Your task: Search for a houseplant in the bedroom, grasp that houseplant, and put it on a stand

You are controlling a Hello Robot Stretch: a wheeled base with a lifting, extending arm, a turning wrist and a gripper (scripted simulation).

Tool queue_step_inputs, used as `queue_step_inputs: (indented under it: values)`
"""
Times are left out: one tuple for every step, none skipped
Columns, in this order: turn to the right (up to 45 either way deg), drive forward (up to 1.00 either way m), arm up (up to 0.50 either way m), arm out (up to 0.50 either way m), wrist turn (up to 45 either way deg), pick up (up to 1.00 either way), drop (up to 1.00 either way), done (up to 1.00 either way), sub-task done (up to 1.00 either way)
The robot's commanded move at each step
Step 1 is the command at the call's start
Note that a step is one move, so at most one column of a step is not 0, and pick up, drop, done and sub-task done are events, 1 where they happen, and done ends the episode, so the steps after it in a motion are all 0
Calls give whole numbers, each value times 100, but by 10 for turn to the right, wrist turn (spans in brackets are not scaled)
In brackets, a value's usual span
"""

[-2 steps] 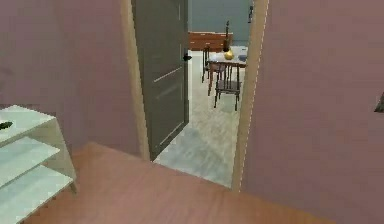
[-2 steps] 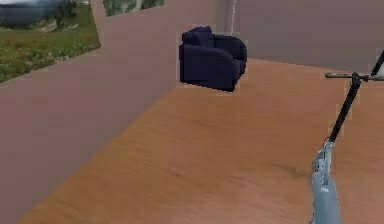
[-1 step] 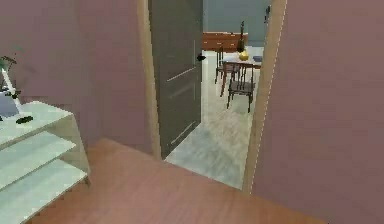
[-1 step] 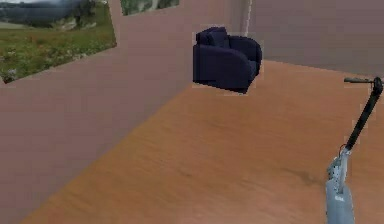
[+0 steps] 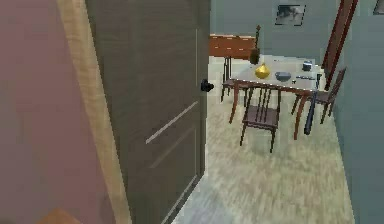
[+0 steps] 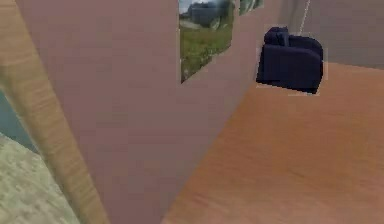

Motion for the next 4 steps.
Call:
queue_step_inputs:
  values:
    - [0, 35, 0, 0, 0, 0, 0, 0, 0]
    - [180, 0, 0, 0, 0, 0, 0, 0, 0]
    - [0, 100, 0, 0, 0, 0, 0, 0, 0]
    - [180, 0, 0, 0, 0, 0, 0, 0, 0]
